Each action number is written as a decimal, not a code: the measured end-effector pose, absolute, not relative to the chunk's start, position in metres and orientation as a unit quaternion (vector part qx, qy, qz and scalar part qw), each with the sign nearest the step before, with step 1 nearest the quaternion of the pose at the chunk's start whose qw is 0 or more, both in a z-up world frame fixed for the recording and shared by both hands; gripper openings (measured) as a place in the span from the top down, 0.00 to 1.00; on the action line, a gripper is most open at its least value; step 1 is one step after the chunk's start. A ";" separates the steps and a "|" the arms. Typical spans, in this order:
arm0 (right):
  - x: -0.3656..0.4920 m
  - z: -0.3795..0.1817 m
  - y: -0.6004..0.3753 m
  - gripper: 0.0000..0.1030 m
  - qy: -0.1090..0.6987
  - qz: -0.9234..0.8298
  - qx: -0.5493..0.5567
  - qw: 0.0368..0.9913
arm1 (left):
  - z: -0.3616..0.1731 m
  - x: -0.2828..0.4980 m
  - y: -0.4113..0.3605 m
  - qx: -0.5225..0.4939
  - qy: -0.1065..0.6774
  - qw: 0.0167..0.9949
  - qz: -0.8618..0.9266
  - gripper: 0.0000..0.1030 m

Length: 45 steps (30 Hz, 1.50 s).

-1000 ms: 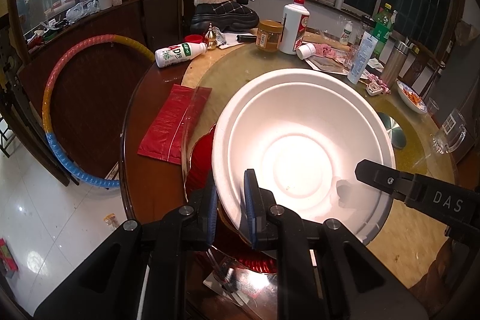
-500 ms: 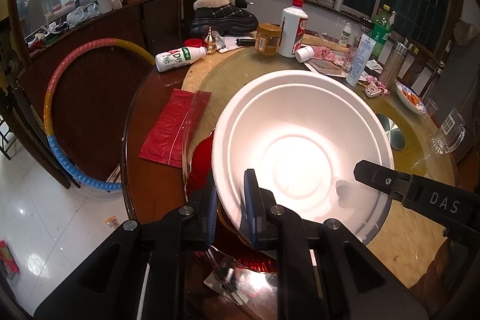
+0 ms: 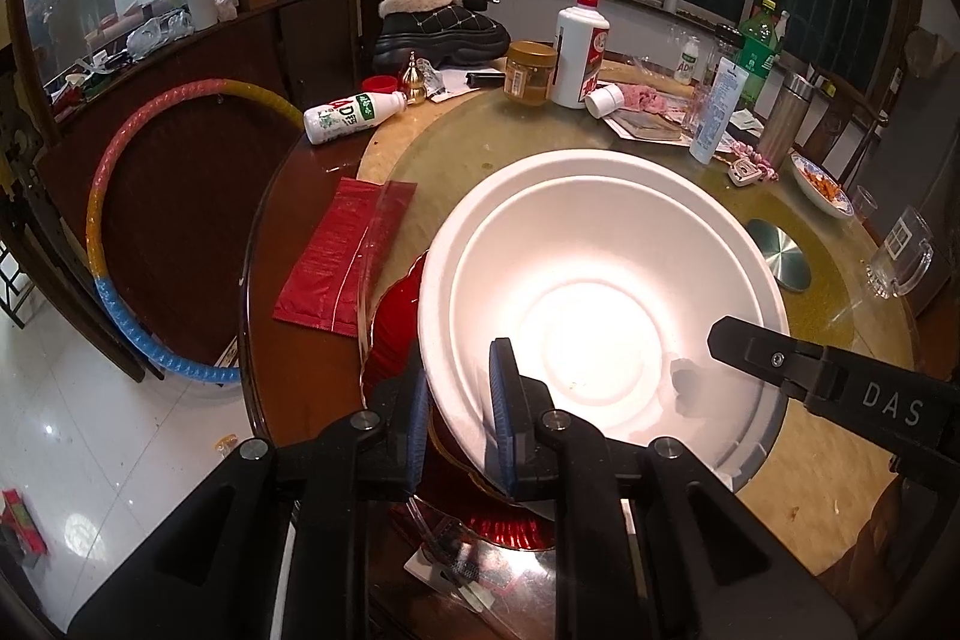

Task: Organize plates and bowls
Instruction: 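Lower the white bowl onto the beige bowls on the red plates, then open both tools to release the white bowl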

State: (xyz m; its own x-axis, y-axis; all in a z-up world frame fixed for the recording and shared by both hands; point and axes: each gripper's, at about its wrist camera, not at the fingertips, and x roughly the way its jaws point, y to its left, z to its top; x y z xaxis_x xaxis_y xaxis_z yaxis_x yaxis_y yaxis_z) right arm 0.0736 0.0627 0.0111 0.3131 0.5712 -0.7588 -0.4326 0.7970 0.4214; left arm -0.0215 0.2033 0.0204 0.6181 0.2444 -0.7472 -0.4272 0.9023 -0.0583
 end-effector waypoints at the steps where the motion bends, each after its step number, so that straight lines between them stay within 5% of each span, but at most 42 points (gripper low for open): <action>1: 0.074 0.011 0.063 0.86 0.496 0.311 0.069 0.808 | 0.020 -0.021 0.203 -0.115 0.394 0.892 0.189 0.85; 9: 0.074 0.012 0.065 0.84 0.488 0.302 0.057 0.817 | 0.020 -0.020 0.204 -0.122 0.395 0.892 0.183 0.83; 12: 0.074 0.013 0.065 0.70 0.483 0.297 0.052 0.822 | 0.021 -0.021 0.204 -0.126 0.394 0.892 0.182 0.82; 17: 0.069 0.021 0.060 0.49 0.467 0.299 0.060 0.830 | 0.027 -0.027 0.203 -0.128 0.379 0.898 0.185 0.45; 23: 0.058 0.034 0.052 0.26 0.444 0.313 0.071 0.837 | 0.040 -0.039 0.198 -0.120 0.356 0.907 0.192 0.32; 32: 0.031 0.049 0.033 0.15 0.399 0.325 0.053 0.856 | 0.044 -0.060 0.195 -0.130 0.340 0.908 0.210 0.20; 45: -0.005 0.039 0.019 0.12 0.358 0.346 -0.049 0.866 | 0.032 -0.072 0.178 -0.104 0.353 0.905 0.216 0.20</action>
State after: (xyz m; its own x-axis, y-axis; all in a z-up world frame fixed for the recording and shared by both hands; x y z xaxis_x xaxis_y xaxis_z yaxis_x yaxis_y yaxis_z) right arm -0.0047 0.0189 0.0386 0.5049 0.5634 -0.6540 -0.6340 0.7562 0.1619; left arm -0.0724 0.1782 0.0320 0.6581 0.3168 -0.6830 -0.4631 0.8856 -0.0355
